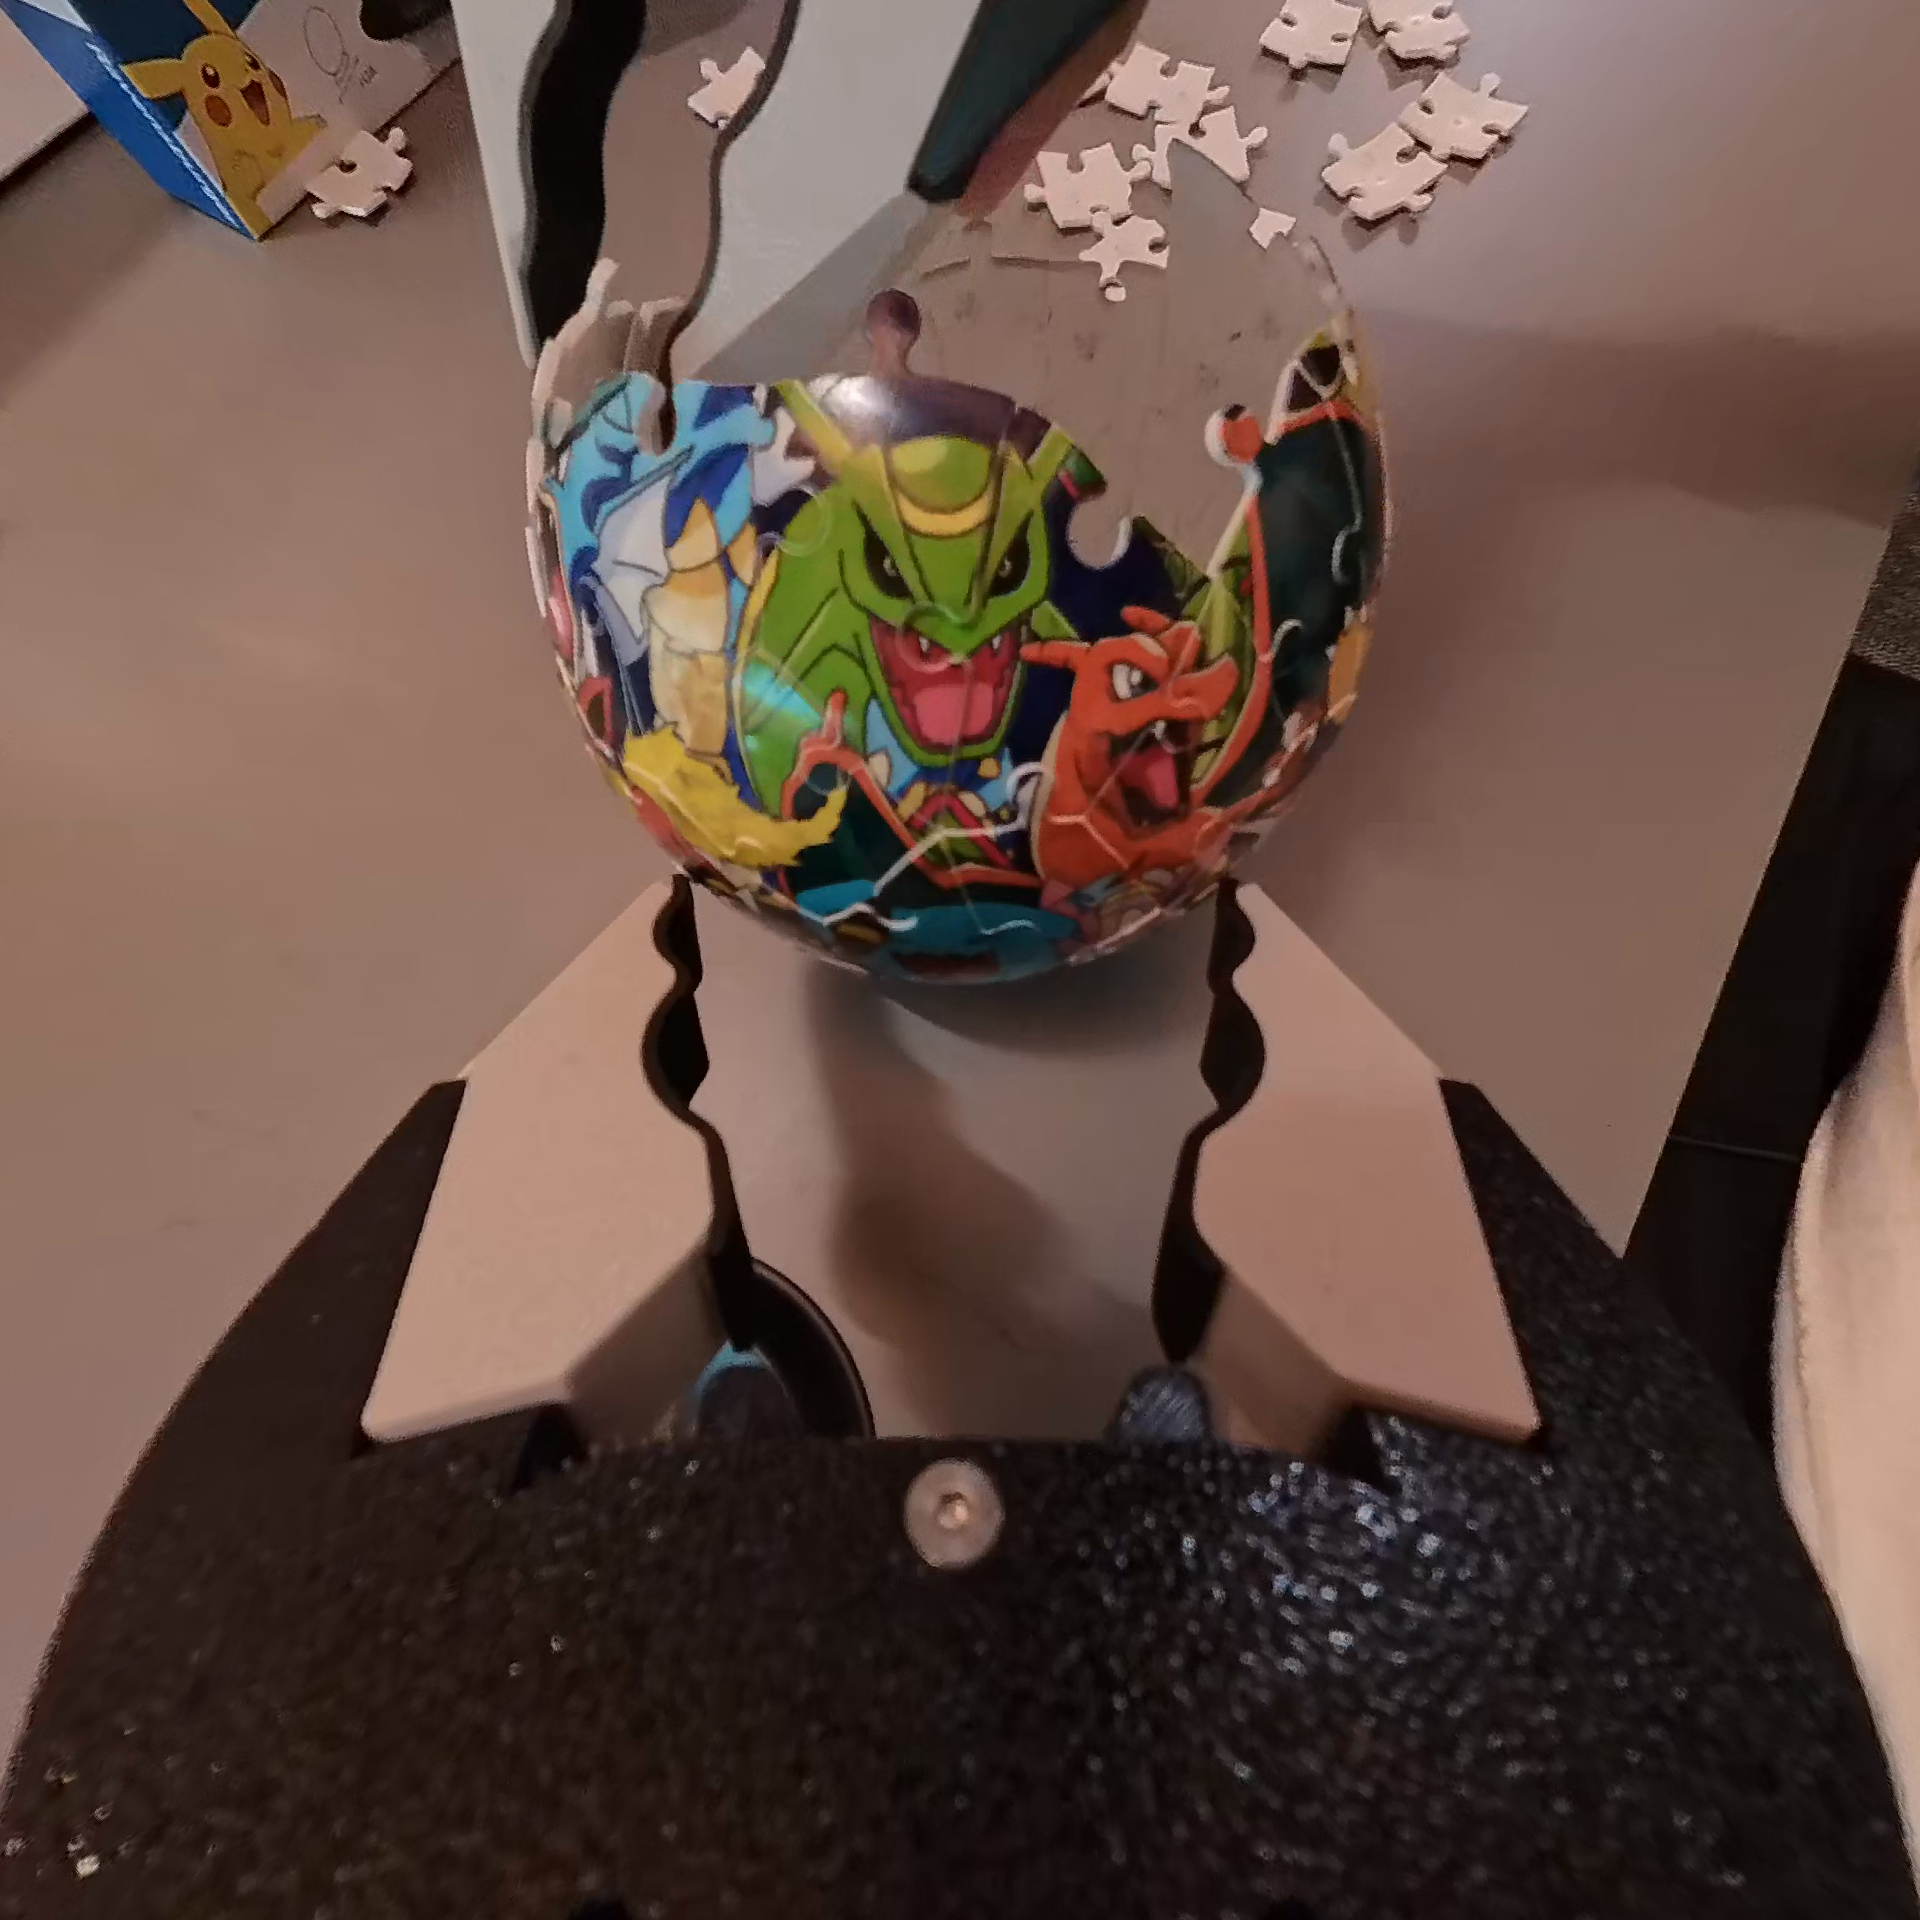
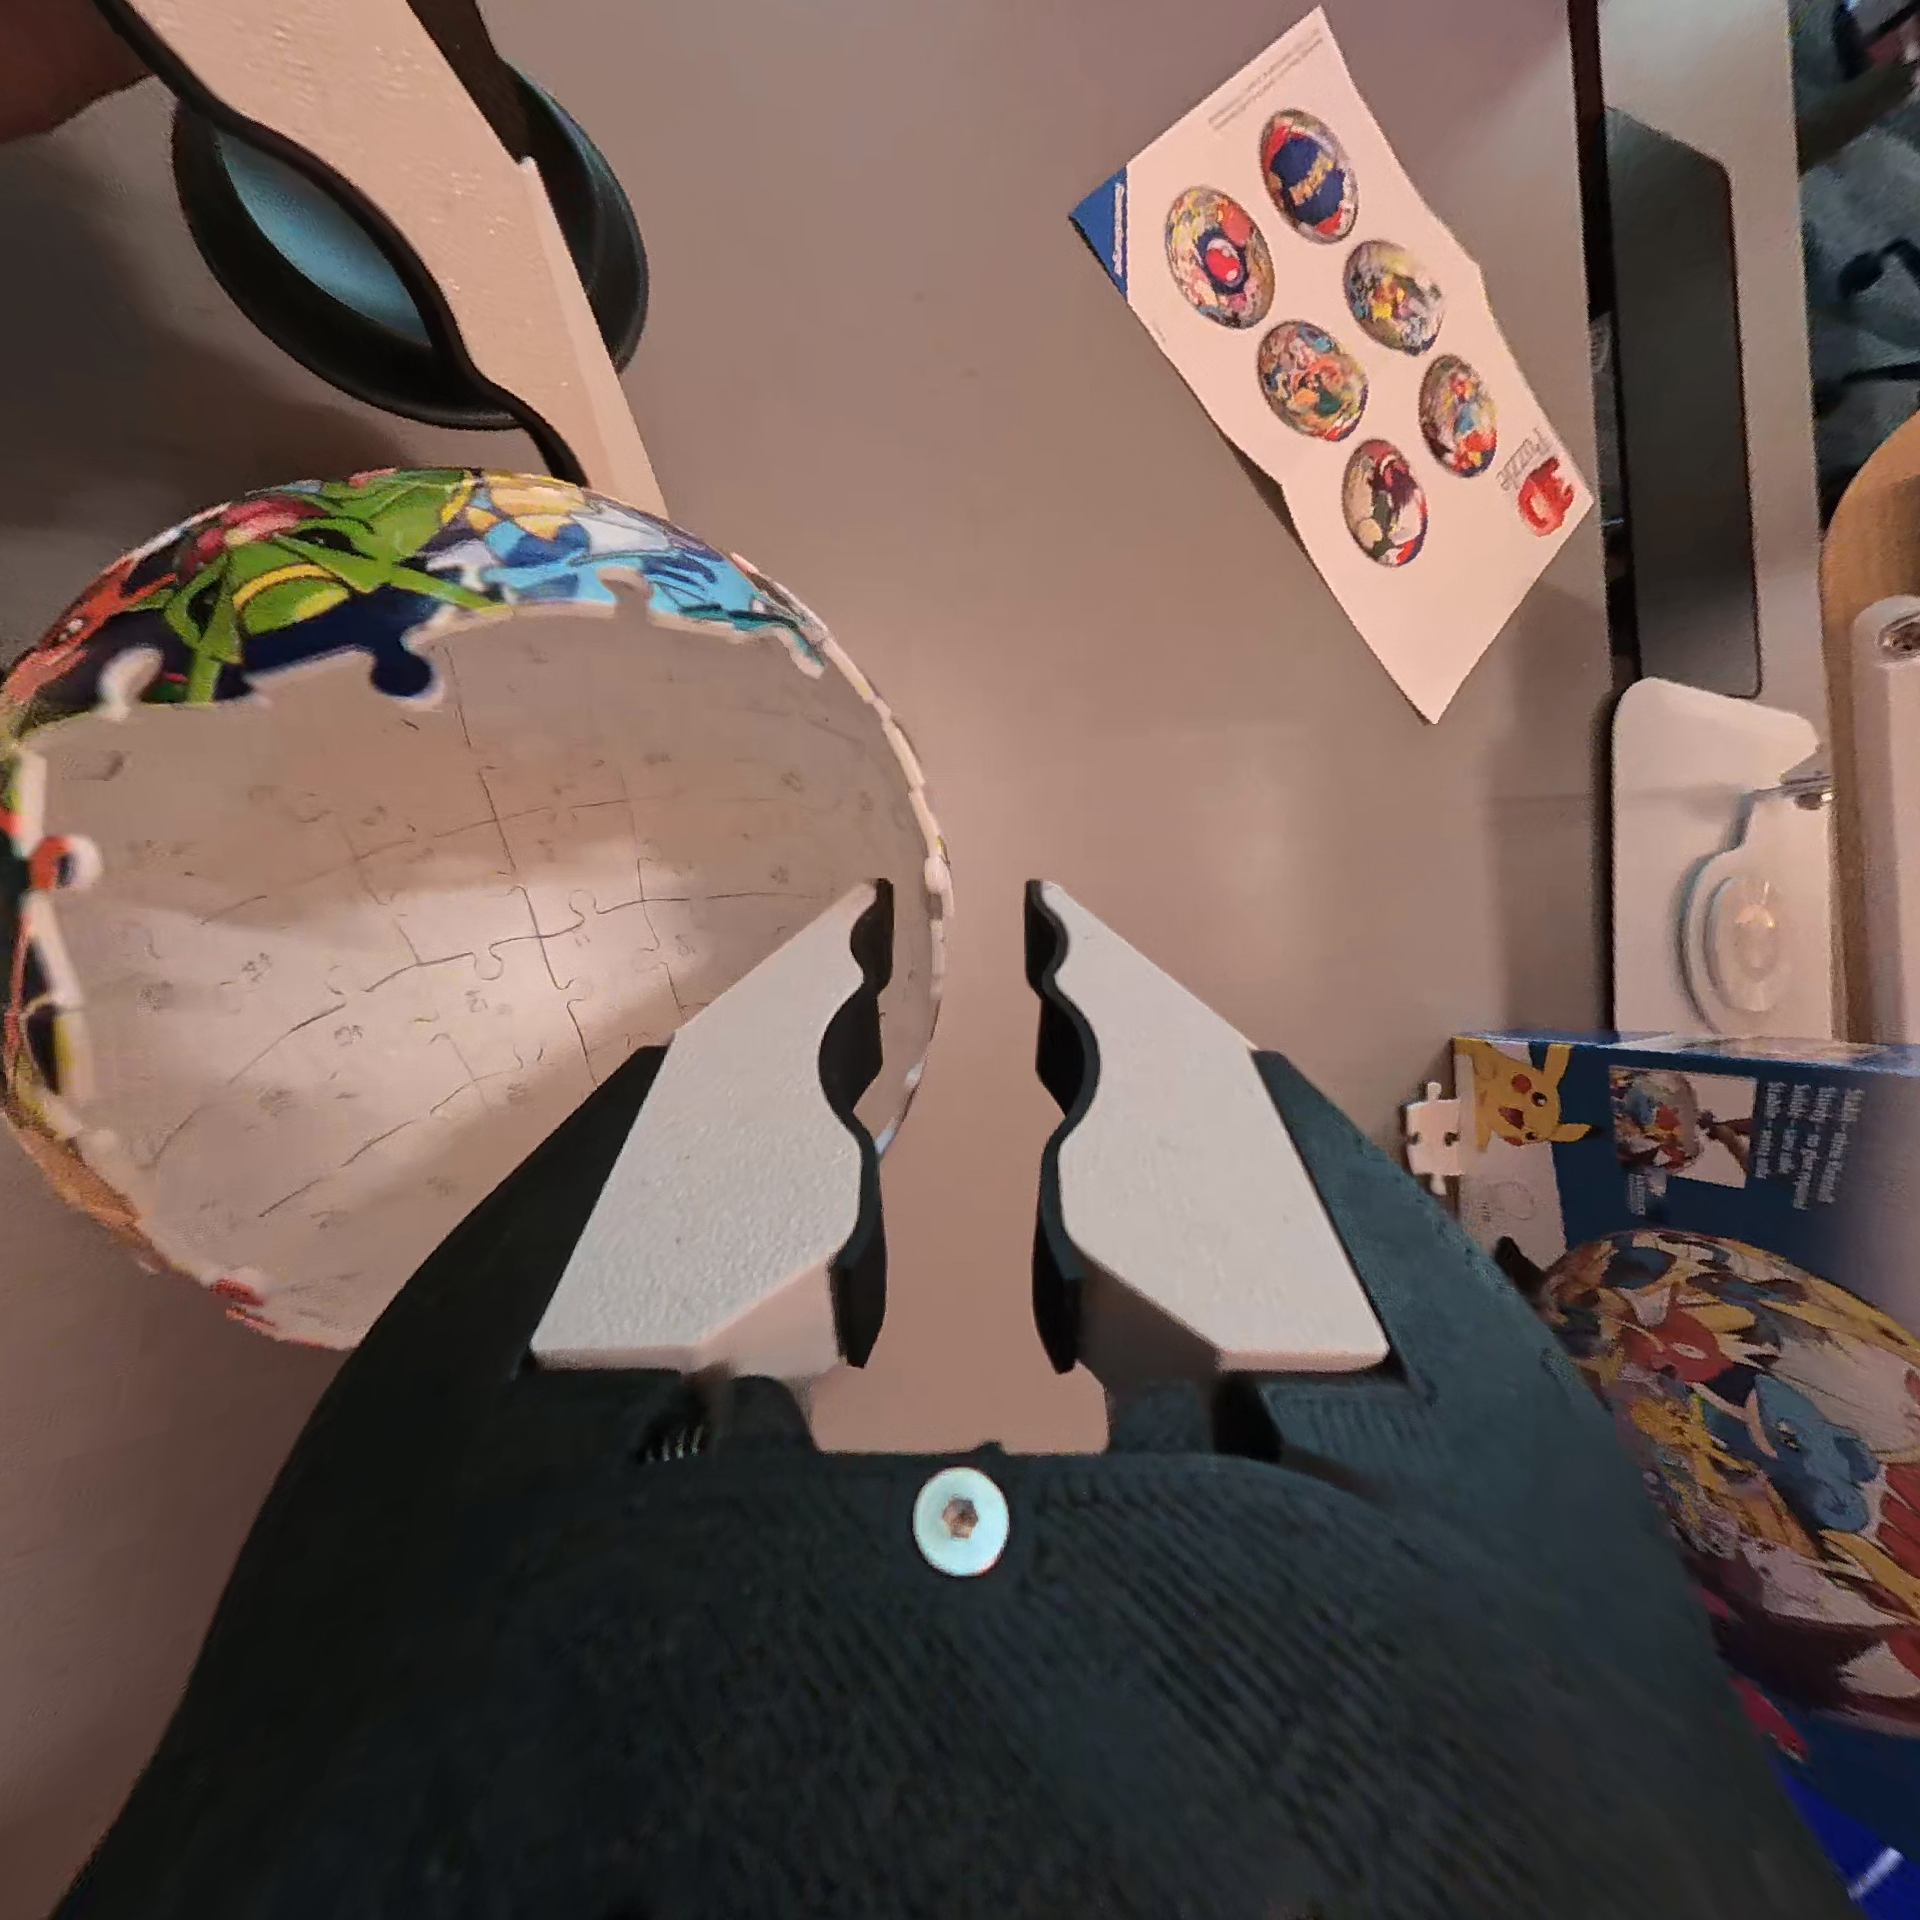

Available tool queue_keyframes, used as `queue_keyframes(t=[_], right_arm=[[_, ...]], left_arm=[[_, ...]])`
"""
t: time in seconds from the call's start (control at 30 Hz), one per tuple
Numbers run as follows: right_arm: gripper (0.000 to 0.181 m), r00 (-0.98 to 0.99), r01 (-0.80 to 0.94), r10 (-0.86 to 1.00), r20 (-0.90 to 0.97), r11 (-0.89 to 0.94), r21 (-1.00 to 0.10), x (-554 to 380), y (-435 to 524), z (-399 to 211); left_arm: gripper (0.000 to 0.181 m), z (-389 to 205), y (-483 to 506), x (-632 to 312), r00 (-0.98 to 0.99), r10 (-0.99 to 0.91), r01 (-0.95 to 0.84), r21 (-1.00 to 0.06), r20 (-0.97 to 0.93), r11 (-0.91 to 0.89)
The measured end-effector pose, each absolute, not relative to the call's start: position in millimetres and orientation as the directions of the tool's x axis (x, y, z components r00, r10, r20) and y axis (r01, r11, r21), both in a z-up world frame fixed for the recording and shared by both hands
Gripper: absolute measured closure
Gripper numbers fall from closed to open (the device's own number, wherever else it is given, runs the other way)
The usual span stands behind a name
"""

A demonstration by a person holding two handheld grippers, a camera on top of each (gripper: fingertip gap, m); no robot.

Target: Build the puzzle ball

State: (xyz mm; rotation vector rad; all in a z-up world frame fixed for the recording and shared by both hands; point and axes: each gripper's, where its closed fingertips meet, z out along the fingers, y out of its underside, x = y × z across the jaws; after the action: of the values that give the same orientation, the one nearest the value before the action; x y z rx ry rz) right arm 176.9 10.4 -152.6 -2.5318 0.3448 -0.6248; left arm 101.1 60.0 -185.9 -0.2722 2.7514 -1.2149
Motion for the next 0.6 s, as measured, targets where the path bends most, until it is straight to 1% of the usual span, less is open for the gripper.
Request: queue_keyframes(t=[0.17, 0.27, 0.4, 0.47, 0.6], right_arm=[[0.176, 0.875, -0.098, -0.33, 0.355, -0.837, -0.538, 176.0, 17.0, -153.5], [0.176, 0.877, -0.09, -0.32, 0.36, -0.843, -0.531, 176.3, 17.8, -154.1], [0.178, 0.879, -0.083, -0.32, 0.353, -0.832, -0.548, 176.8, 20.0, -148.0], [0.179, 0.879, -0.079, -0.315, 0.357, -0.835, -0.544, 176.9, 19.5, -145.4], [0.179, 0.888, -0.09, -0.311, 0.339, -0.84, -0.534, 177.9, 17.0, -149.3]], left_arm=[[0.086, -186.3, 59.9, 101.3, -0.976, -0.211, -0.111, -0.735, -0.044, 0.668], [0.086, -187.4, 60.6, 102.1, -0.976, -0.213, -0.112, -0.73, -0.047, 0.675], [0.086, -187.1, 60.8, 102.7, -0.976, -0.212, -0.11, -0.73, -0.049, 0.674], [0.088, -186.1, 59.9, 102.0, -0.977, -0.206, -0.105, -0.735, -0.049, 0.67], [0.087, -186.1, 58.4, 101.8, -0.978, -0.204, -0.099, -0.732, -0.055, 0.674]])
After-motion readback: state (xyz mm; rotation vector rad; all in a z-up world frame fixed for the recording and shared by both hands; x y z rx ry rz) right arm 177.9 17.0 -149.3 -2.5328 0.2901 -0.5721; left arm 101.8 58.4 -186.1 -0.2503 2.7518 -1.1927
